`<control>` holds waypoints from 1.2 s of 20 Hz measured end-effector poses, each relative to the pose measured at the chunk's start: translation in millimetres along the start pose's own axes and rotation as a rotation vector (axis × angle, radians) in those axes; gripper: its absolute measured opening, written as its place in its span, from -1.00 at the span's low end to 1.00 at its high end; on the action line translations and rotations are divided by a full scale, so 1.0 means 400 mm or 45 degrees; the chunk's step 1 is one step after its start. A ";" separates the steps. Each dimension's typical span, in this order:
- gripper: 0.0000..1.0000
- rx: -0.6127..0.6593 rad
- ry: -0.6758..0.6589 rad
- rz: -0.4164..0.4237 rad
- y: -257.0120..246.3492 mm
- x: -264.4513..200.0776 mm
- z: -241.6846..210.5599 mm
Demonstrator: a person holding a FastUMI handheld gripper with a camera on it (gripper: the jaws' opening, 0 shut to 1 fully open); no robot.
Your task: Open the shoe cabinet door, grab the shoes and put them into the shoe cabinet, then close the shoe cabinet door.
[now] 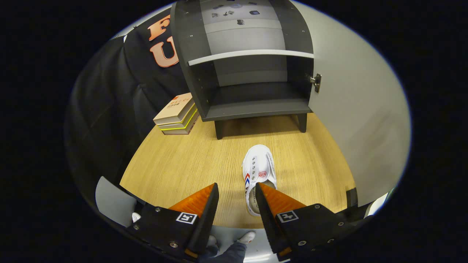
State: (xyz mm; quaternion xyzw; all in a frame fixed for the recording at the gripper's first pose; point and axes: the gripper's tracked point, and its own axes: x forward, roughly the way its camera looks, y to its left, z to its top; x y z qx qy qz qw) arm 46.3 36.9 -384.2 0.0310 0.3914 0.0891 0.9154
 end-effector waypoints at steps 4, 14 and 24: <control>0.29 0.003 0.085 0.013 -0.022 0.089 -0.050; 0.18 0.088 0.261 0.045 -0.051 0.244 -0.143; -0.94 0.157 0.257 0.041 -0.065 0.288 -0.154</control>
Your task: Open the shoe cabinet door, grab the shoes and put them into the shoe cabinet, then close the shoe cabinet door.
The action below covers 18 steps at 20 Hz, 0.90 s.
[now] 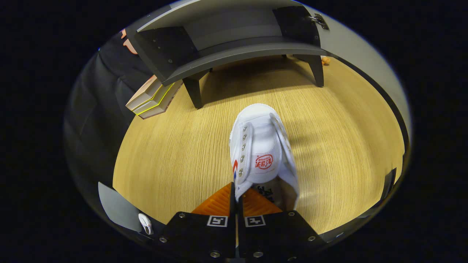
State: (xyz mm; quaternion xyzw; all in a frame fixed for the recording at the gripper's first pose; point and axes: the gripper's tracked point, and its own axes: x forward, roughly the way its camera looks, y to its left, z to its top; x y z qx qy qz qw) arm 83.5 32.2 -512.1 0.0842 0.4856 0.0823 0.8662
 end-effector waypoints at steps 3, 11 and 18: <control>-0.98 0.013 -0.040 0.010 0.006 -0.010 0.016; -1.00 -0.006 -0.222 0.050 0.049 -0.123 0.137; -1.00 -0.106 -0.355 0.071 0.127 -0.294 0.225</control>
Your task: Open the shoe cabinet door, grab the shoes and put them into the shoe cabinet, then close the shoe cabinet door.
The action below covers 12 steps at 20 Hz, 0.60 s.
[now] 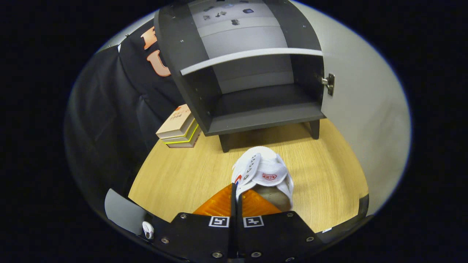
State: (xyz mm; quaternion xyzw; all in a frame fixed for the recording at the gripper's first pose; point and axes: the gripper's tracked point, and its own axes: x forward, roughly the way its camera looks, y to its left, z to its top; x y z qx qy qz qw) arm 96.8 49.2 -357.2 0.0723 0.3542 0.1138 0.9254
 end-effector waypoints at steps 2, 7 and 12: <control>-1.00 -0.027 -0.058 -0.005 0.023 -0.046 0.052; -1.00 -0.091 -0.198 -0.020 0.060 -0.149 0.189; -1.00 -0.150 -0.351 -0.033 0.087 -0.216 0.361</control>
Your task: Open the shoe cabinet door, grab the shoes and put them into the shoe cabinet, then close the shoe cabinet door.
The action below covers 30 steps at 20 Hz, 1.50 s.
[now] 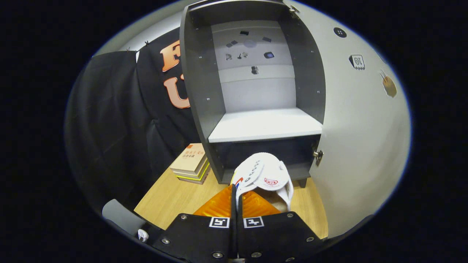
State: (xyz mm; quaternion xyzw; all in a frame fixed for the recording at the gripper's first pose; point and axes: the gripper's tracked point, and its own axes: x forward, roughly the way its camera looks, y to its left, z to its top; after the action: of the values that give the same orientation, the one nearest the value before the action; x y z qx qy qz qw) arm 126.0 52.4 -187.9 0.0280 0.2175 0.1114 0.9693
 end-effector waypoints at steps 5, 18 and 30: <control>-1.00 -0.043 -0.095 0.008 -0.007 0.027 0.158; -1.00 -0.090 -0.098 0.020 -0.088 0.319 0.353; -1.00 -0.088 -0.030 0.007 -0.153 0.592 0.401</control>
State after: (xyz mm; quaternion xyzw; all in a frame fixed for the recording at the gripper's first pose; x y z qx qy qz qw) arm 415.6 45.8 -147.8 -0.0036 0.2021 0.1210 0.9719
